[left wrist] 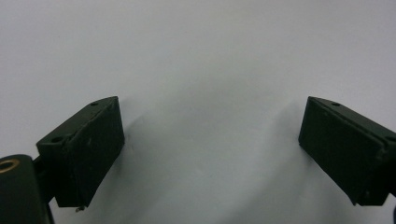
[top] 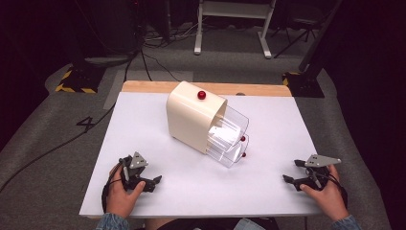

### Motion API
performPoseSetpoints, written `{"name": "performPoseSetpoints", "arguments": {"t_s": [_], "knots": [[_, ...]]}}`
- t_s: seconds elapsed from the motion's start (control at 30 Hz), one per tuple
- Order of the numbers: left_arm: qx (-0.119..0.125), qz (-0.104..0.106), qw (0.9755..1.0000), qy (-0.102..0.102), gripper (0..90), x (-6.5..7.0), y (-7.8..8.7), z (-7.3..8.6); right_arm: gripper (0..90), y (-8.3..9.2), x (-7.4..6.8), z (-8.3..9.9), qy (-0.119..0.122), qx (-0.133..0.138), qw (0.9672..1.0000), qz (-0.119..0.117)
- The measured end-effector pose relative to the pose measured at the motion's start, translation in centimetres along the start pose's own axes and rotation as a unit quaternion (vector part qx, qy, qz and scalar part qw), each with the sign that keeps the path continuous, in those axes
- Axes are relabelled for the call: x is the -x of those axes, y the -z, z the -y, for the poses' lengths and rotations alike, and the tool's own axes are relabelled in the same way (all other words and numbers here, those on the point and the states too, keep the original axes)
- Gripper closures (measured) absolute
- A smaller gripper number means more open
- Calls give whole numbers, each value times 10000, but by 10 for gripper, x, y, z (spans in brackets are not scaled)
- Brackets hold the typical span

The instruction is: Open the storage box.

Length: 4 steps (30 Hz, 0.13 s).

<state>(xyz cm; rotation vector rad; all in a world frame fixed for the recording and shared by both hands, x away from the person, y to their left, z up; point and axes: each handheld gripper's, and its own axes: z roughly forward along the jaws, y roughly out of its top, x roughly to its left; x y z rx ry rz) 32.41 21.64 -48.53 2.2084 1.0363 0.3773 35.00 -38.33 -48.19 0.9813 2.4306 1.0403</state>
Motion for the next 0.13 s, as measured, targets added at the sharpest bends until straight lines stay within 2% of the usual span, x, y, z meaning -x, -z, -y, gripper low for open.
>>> {"name": "performPoseSetpoints", "arguments": {"t_s": [0.13], "knots": [[6,9,10000,29,71,0,0,0,146,0,0,0,5,14,10000,14]]}}
